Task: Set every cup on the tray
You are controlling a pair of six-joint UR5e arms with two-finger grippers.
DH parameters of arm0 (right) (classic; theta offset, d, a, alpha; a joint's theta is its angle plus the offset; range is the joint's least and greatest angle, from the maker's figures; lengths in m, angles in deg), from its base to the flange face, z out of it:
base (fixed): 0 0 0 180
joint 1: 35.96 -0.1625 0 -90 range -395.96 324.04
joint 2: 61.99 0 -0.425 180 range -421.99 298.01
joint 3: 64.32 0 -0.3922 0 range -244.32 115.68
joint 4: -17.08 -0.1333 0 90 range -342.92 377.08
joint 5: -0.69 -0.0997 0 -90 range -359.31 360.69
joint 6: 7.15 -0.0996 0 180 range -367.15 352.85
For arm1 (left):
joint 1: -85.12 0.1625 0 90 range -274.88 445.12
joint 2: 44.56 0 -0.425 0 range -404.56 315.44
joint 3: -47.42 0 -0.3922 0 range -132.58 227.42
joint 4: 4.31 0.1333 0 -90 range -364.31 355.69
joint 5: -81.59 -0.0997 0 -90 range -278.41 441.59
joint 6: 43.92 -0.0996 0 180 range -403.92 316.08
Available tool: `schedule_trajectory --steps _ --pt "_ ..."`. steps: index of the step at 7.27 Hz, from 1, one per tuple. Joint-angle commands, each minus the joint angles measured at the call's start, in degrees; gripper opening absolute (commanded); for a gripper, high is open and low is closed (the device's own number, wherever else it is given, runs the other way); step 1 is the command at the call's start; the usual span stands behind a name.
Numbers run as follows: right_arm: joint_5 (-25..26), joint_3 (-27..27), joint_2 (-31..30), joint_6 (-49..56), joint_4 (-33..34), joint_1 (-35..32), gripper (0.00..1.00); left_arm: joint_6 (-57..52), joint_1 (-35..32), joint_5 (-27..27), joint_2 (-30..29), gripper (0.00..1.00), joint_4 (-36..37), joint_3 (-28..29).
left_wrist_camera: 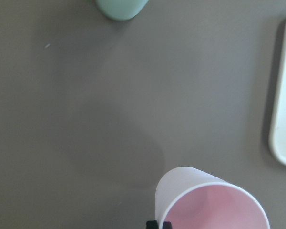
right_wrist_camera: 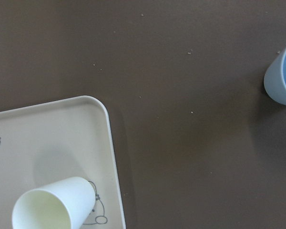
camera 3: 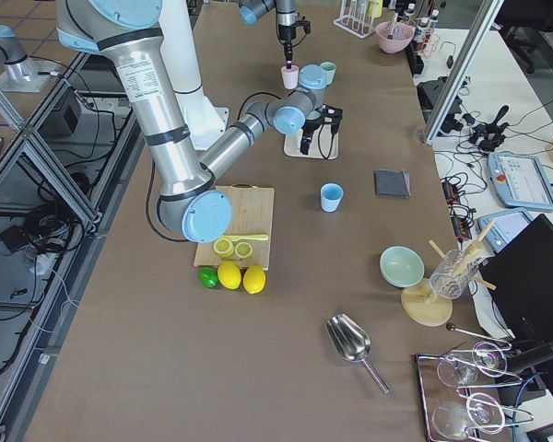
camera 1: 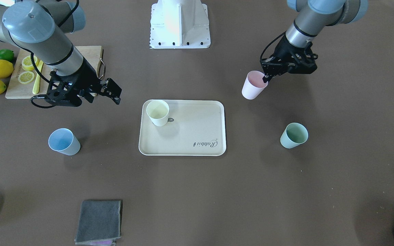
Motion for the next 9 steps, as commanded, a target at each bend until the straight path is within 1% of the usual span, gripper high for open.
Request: schedule_trajectory --steps 1,2,3,5,9 --pt "0.0 0.7 -1.0 6.0 0.1 -3.1 1.0 -0.1 -0.2 -1.6 -13.2 0.0 8.3 5.7" --pt "0.0 0.8 -2.3 9.7 1.7 -4.7 1.0 0.0 -0.2 -1.8 -16.5 0.0 8.2 9.6" --pt "-0.1 1.0 -2.2 12.2 3.9 -6.6 1.0 0.0 -0.1 -1.9 -19.4 0.0 8.3 13.2" --pt "-0.1 3.8 -2.2 16.5 4.4 -8.7 1.0 0.2 0.4 -2.1 -20.8 0.0 9.0 15.2" --pt "-0.4 6.8 -1.7 18.3 4.1 -10.1 0.99 0.6 2.2 -2.2 -21.3 0.0 10.3 15.0"
